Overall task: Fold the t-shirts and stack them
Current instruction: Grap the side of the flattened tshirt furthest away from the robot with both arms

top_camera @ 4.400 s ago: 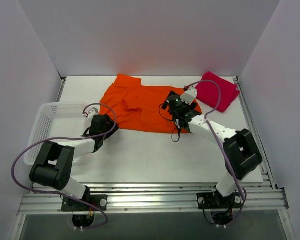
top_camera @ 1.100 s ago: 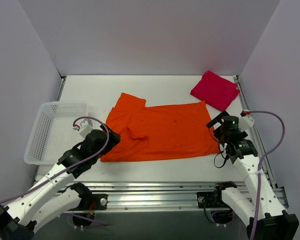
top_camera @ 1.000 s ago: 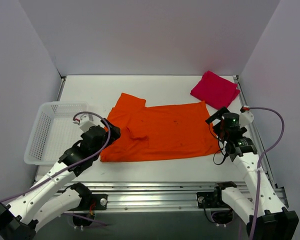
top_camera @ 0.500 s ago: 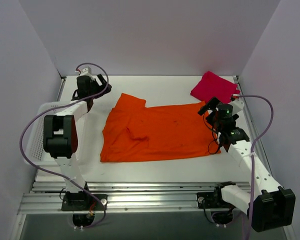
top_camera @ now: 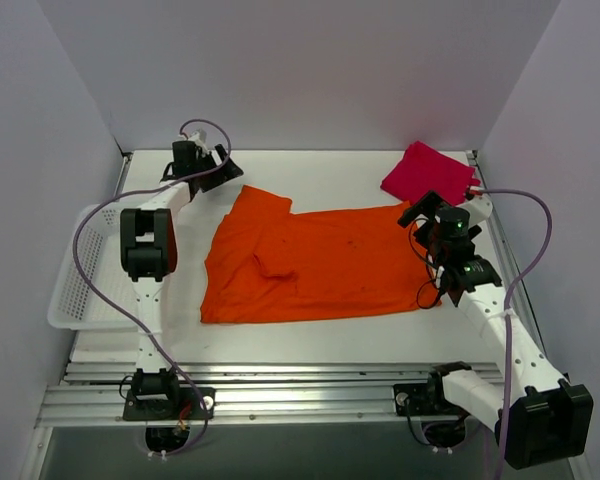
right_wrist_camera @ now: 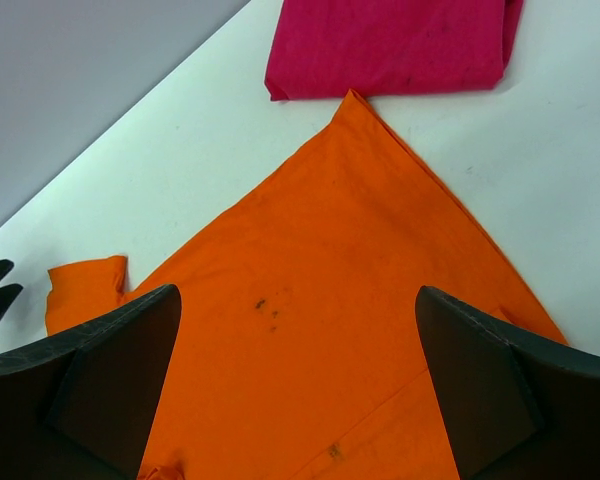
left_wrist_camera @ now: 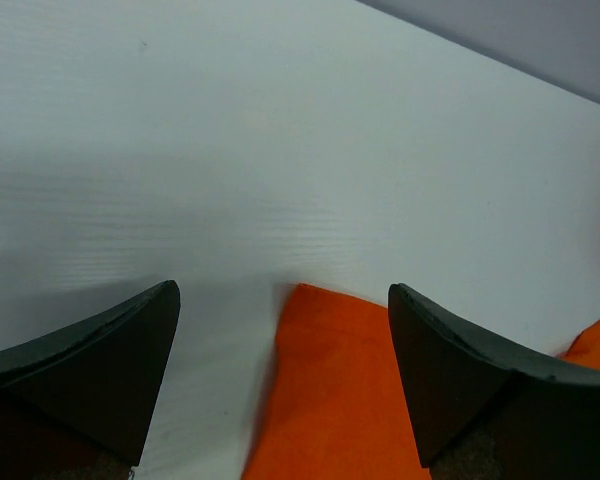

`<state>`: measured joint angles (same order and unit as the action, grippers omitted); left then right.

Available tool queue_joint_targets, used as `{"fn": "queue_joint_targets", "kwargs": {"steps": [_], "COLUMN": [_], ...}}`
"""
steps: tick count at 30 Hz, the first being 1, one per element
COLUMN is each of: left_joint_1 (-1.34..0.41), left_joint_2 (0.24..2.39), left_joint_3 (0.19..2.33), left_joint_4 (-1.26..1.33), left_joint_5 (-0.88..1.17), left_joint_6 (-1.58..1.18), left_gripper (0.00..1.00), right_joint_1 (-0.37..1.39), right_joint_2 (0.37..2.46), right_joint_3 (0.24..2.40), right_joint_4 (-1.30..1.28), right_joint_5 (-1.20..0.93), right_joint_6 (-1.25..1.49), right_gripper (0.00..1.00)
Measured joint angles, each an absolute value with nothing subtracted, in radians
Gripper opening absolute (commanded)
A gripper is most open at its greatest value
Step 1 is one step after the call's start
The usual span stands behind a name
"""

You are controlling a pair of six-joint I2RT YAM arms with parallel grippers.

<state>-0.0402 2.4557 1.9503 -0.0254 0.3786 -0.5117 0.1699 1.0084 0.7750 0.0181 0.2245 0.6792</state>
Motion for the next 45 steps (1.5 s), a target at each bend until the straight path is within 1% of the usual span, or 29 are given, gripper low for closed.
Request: {"fn": "queue_joint_targets", "kwargs": {"steps": [6, 10, 17, 18, 19, 20, 21, 28, 32, 36, 37, 39, 40, 41, 42, 43, 45], "left_joint_1": [-0.121, -0.166, -0.168, -0.166, -0.164, -0.163, -0.163, -0.173, -0.188, -0.201, -0.204, -0.208, -0.208, -0.209, -0.21, -0.21, -0.21], "left_joint_2": [2.459, 2.459, 2.459, 2.459, 2.459, 2.459, 2.459, 2.467, 2.487, 2.489, 2.49, 2.491, 2.491, 2.494, 2.498, 2.503, 2.524], "left_joint_3": [1.983, 1.983, 1.983, 1.983, 1.983, 1.985, 1.989, 2.012, 2.057, 2.064, 2.066, 2.069, 2.071, 2.076, 2.08, 2.09, 2.124], "left_joint_4": [-0.146, -0.176, -0.176, -0.176, -0.176, -0.177, -0.178, -0.213, -0.25, -0.268, -0.274, -0.29, -0.297, -0.305, -0.313, -0.322, -0.364], "left_joint_5": [0.344, 0.311, 0.275, 0.271, 0.268, 0.266, 0.265, 0.211, 0.171, 0.156, 0.153, 0.142, 0.134, 0.128, 0.122, 0.11, 0.086], "left_joint_6": [-0.477, -0.459, -0.458, -0.458, -0.458, -0.457, -0.459, -0.453, -0.444, -0.433, -0.432, -0.427, -0.425, -0.425, -0.426, -0.427, -0.432], "left_gripper": [0.94, 0.94, 0.94, 0.96, 1.0, 0.94, 0.92, 0.9, 0.86, 0.78, 0.71, 0.65, 0.57, 0.53, 0.43, 0.17, 0.09], "right_joint_1": [0.165, 0.164, 0.164, 0.164, 0.164, 0.163, 0.163, 0.163, 0.162, 0.16, 0.158, 0.157, 0.157, 0.157, 0.157, 0.156, 0.156], "right_joint_2": [1.012, 1.014, 1.015, 1.015, 1.015, 1.016, 1.017, 1.029, 1.029, 1.03, 1.031, 1.037, 1.039, 1.04, 1.041, 1.041, 1.041], "right_joint_3": [0.772, 0.77, 0.77, 0.769, 0.768, 0.767, 0.765, 0.764, 0.764, 0.763, 0.762, 0.762, 0.762, 0.761, 0.761, 0.761, 0.761], "right_joint_4": [0.021, 0.021, 0.021, 0.022, 0.023, 0.024, 0.025, 0.027, 0.027, 0.028, 0.03, 0.035, 0.036, 0.036, 0.036, 0.036, 0.039], "right_joint_5": [0.224, 0.224, 0.224, 0.224, 0.224, 0.224, 0.224, 0.224, 0.224, 0.223, 0.223, 0.223, 0.223, 0.223, 0.223, 0.223, 0.223], "right_joint_6": [0.68, 0.68, 0.68, 0.68, 0.68, 0.68, 0.68, 0.68, 0.68, 0.68, 0.68, 0.68, 0.68, 0.68, 0.68, 0.68, 0.68], "right_gripper": [1.0, 1.0, 1.0, 1.0, 1.0, 1.0, 1.0, 1.0, 1.0, 1.0, 1.0, 1.0, 1.0, 1.0, 1.0, 1.0, 1.0]}}
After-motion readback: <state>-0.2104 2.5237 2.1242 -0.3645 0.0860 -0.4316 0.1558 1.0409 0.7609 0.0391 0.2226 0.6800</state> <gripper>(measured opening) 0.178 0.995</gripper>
